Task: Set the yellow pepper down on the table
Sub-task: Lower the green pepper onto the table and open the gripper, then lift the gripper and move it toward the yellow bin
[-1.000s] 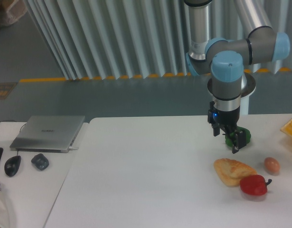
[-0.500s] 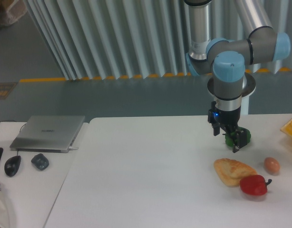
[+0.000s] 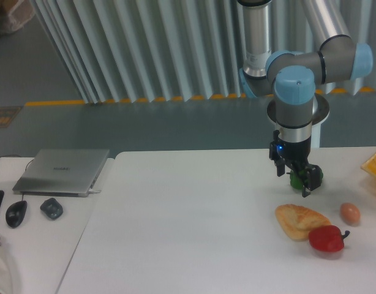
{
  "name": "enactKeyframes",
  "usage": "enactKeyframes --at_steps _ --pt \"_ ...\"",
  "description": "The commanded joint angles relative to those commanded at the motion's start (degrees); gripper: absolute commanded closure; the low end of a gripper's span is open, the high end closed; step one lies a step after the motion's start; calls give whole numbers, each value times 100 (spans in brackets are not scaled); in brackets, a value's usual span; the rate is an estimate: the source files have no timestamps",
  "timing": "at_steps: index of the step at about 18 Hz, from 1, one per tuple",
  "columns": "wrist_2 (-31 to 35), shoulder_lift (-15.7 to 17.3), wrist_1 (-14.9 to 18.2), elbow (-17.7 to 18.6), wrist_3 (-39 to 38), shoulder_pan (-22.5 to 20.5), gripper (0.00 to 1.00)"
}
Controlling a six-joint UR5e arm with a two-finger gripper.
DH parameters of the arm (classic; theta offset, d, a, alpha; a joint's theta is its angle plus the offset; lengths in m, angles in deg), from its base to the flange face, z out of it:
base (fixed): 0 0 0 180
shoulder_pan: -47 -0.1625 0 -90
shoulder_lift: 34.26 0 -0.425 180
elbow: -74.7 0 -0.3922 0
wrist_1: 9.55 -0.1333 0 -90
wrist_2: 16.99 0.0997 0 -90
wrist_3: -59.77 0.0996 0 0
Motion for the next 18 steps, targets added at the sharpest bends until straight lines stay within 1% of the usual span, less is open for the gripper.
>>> enactKeyframes --at_steps 2,5,8,11,14,18 --pt "-44 70 18 0 96 -114 0" --pt "-35 140 9 0 44 -141 0" --pt "-35 132 -26 26 18 -158 0" --pt "-18 193 -44 184 18 -211 0" --pt "9 263 -53 263 35 -194 0" --pt "88 264 -44 185 175 -290 0"
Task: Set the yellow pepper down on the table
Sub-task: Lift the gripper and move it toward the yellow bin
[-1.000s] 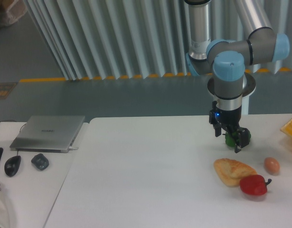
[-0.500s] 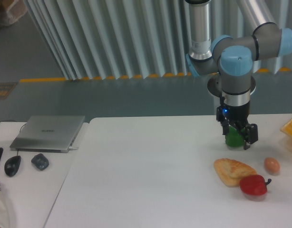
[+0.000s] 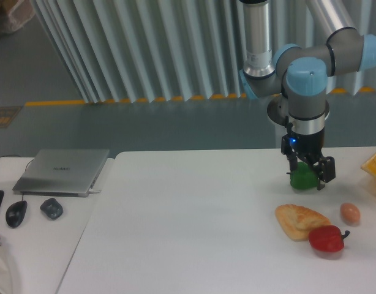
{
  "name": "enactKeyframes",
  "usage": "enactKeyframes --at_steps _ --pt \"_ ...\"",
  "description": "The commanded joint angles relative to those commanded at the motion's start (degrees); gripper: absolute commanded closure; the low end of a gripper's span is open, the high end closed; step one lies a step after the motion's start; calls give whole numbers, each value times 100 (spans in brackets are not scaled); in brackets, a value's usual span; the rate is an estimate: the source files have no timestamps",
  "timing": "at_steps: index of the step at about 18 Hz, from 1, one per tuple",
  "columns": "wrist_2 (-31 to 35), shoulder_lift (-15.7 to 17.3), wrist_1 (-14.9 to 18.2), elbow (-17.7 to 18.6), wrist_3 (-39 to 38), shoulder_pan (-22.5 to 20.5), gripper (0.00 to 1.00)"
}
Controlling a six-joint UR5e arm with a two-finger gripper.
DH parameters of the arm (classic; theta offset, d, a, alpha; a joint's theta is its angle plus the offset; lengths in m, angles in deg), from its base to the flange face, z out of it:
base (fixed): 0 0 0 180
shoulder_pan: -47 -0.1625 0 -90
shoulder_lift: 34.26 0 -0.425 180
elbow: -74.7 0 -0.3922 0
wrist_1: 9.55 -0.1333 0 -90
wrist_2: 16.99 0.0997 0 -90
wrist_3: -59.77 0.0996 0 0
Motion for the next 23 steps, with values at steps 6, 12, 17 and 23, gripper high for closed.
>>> enactKeyframes --at_steps 6,12,17,23 --pt "-9 -18 35 -123 869 -527 0" --pt "-61 0 0 -184 1240 -1353 0" --pt "-61 -88 0 -449 1248 -1757 0" --pt "-61 -404 -158 -668 1258 -2136 0"
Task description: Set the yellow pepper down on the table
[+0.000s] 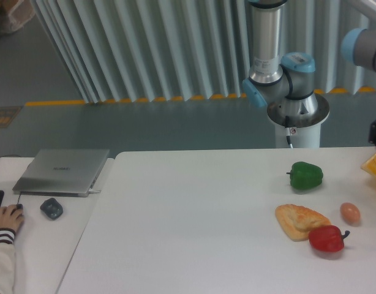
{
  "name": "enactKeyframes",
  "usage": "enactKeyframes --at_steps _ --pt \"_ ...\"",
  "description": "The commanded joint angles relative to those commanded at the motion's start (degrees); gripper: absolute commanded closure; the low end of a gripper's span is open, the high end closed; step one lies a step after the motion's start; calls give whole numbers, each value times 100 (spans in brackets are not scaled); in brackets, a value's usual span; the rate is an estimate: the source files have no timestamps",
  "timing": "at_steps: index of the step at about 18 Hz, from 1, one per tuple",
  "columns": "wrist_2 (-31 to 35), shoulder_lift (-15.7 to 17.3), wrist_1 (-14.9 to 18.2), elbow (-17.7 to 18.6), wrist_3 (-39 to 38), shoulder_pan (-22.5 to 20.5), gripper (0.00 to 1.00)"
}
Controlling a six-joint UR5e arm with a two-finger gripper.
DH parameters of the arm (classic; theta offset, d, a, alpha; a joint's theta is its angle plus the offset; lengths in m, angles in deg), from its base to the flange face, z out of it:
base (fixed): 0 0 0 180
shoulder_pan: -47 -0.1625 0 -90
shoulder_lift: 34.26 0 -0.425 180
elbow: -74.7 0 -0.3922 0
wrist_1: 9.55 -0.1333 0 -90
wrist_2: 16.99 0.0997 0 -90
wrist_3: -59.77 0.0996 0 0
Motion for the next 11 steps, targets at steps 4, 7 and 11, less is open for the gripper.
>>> enactKeyframes --at_steps 4,7,11 --pt "44 -123 -71 -18 -9 -157 0" --pt "35 -211 -281 -18 0 -334 0" --pt "35 -448 -791 -35 9 -562 0"
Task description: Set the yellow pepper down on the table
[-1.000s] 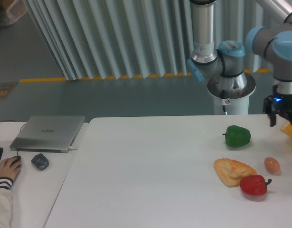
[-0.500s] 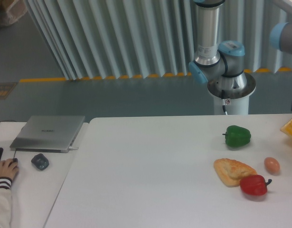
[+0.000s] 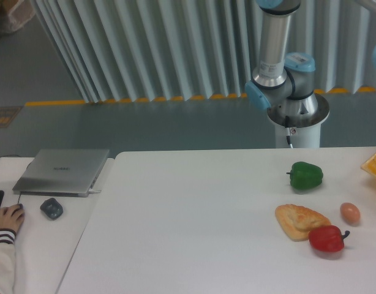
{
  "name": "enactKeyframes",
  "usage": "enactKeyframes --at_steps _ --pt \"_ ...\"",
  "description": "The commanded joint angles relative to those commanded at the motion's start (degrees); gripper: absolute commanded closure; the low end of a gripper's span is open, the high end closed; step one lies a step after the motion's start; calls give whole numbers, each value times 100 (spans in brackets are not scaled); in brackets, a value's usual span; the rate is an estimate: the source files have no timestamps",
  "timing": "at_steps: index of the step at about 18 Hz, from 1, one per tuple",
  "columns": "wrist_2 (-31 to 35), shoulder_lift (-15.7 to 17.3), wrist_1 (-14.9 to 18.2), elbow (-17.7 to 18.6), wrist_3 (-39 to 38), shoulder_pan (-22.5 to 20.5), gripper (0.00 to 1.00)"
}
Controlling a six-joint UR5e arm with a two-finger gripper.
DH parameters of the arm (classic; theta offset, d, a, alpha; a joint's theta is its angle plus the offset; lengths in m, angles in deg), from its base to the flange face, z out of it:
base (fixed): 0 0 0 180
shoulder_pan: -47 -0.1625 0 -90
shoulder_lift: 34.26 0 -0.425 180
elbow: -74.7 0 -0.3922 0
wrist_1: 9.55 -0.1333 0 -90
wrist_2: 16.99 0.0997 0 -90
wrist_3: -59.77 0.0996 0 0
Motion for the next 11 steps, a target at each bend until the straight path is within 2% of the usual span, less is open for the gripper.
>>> enactKeyframes --at_steps 4,6,8,11 --pt "17 -202 -272 -44 -9 -62 0" --pt "9 -229 -291 -70 0 -211 0" --pt "17 -430 -378 -149 70 -290 0" --pt "35 -466 -326 -62 536 -467 0"
